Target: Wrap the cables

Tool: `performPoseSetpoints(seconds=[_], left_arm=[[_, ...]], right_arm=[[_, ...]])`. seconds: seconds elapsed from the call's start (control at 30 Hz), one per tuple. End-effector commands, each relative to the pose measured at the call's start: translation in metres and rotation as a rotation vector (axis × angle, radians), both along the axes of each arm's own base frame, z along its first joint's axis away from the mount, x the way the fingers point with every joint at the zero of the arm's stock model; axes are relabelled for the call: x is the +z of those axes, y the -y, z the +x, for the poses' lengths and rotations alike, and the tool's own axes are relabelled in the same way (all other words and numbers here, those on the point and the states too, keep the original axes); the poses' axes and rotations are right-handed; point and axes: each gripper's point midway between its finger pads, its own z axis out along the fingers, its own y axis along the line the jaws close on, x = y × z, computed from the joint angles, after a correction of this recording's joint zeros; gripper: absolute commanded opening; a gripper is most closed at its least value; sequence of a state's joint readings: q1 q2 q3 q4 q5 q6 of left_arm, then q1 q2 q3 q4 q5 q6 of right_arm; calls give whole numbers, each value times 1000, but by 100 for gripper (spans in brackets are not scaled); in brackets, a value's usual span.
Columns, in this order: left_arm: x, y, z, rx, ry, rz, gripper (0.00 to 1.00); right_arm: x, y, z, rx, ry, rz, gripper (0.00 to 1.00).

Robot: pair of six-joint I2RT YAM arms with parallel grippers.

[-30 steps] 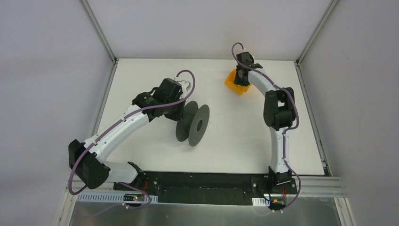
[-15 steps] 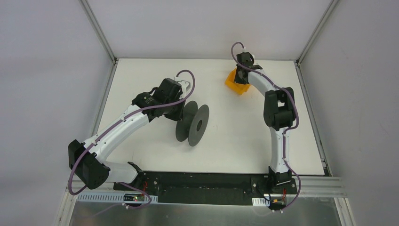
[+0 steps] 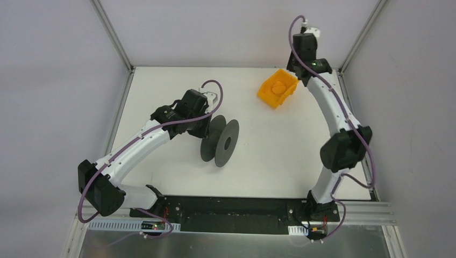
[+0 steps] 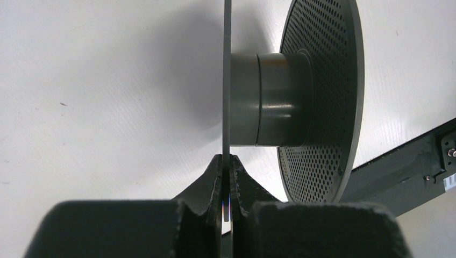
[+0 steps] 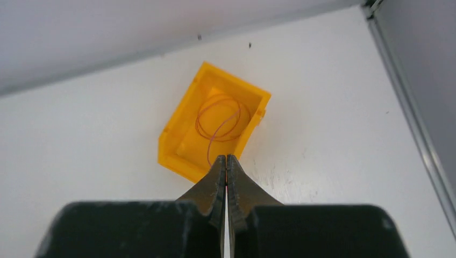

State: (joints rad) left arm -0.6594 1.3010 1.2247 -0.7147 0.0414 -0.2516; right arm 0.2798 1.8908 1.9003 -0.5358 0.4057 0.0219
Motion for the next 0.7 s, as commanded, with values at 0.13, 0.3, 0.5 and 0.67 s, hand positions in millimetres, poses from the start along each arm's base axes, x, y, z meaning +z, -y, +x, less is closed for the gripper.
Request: performPoseSetpoints(seconds=[0.13,0.3,0.5,0.67], left_arm=[[11,-6,4,16,60,-4,0],[10,-6,4,16,58,-2,0],[9,-6,4,15,57,0,0],[10,-6,3,14,59,-2,0]], right_arm=[[225,44,-107,-22,532,52,0],[299,58,-167,-2,804,107,0],[369,68,-232,35,1052,172,0],[398,71,-267,70,1143,204,0]])
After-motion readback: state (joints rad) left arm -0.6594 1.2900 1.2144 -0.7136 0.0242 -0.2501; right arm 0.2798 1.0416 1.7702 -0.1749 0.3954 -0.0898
